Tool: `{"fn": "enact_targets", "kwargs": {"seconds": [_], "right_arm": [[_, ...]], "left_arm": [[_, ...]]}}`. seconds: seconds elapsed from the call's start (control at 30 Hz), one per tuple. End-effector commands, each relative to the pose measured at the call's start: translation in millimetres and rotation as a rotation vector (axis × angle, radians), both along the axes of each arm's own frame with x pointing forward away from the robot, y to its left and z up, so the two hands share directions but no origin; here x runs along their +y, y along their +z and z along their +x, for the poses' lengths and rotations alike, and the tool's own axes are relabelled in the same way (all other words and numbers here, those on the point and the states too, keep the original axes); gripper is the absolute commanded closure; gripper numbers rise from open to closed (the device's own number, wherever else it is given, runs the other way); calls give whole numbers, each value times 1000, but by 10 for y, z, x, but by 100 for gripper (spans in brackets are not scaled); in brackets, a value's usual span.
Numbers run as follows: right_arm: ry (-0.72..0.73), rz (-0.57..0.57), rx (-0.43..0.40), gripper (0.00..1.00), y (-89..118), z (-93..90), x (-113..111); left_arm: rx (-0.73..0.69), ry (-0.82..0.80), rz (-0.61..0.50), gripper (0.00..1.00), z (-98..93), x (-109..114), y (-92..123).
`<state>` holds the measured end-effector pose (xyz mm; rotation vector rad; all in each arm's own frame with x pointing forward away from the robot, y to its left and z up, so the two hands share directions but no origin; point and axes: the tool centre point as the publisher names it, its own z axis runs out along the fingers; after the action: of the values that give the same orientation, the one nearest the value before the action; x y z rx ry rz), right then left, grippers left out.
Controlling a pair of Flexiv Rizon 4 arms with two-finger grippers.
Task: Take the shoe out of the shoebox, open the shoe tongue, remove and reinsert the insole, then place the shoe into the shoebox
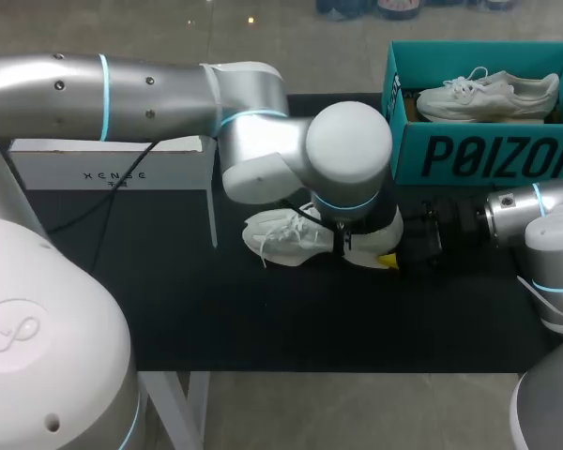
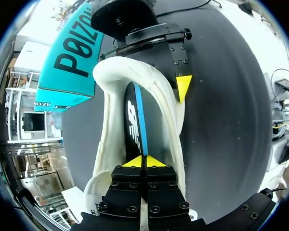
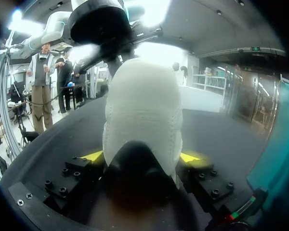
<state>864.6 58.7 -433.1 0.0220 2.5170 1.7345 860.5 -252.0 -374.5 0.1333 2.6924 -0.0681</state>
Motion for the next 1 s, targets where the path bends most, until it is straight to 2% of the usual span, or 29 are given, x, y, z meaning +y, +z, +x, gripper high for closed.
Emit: {"fn": "enact_targets", "kwargs": {"seconds": [0.03,1.0], "right_arm": [[-1,-1,1,100,-40,2,13],[-1,-1,1,100,-40,2,13]], "left_arm": [[-11,0,-11,100,-50,83,138],[-58,53,-130,100,-207,362,736]]}}
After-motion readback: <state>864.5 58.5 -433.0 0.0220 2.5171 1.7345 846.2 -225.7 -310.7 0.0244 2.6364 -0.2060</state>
